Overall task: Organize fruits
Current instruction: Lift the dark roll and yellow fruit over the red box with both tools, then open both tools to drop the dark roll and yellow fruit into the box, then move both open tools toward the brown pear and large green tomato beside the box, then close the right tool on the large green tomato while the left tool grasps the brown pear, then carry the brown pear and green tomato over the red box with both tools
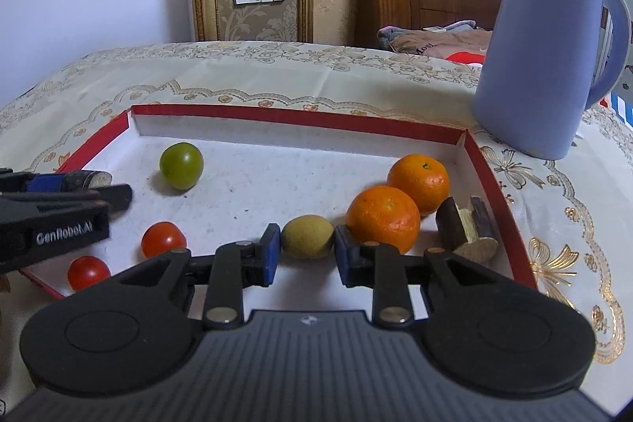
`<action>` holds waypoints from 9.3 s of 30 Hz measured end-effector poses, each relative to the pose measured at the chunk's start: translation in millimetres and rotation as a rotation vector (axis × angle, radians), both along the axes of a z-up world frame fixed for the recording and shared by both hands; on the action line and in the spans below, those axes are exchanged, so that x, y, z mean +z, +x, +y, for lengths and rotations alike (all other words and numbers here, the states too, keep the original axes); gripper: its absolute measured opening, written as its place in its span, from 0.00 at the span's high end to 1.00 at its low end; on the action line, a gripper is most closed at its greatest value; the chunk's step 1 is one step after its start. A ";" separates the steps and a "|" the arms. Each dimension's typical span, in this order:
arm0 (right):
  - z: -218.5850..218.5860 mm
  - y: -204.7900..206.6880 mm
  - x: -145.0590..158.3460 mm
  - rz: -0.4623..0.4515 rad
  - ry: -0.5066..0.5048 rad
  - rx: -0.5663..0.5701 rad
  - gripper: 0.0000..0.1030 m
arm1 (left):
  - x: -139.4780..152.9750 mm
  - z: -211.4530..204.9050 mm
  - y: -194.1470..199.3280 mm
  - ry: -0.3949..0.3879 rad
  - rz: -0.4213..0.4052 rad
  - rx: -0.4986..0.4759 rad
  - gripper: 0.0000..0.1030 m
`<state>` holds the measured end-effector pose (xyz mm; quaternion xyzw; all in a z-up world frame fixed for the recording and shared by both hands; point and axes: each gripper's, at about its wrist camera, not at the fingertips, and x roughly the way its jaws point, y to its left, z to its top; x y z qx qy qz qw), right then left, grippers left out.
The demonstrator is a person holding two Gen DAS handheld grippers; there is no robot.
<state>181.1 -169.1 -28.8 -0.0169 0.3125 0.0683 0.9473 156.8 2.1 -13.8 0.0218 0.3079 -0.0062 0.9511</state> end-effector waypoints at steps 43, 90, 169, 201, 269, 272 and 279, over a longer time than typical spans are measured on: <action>4.0 -139.5 2.3 -0.077 0.083 0.240 0.26 | 5.4 27.2 -85.9 -0.018 -0.155 0.032 0.17; 6.7 -120.8 -6.1 -0.013 0.114 0.180 0.67 | 4.8 26.2 -87.6 -0.004 -0.150 0.031 0.17; -30.4 -101.9 -9.4 -0.017 0.113 -0.065 0.68 | -13.9 -18.8 -98.8 0.049 0.023 -0.180 0.14; -29.4 -101.6 -10.5 -0.009 0.109 -0.066 0.29 | -12.6 -19.3 -111.3 0.024 0.002 -0.248 0.58; -12.1 -50.3 21.0 -0.104 0.019 -0.024 0.70 | 11.1 -25.5 -34.9 0.028 -0.053 -0.066 0.72; -9.4 -36.2 20.5 -0.093 0.018 -0.027 0.70 | 7.8 -21.7 -27.3 0.018 -0.049 -0.046 0.72; -0.8 -17.7 19.7 -0.098 -0.005 -0.037 0.70 | 5.6 -21.1 -17.4 0.030 -0.042 -0.019 0.72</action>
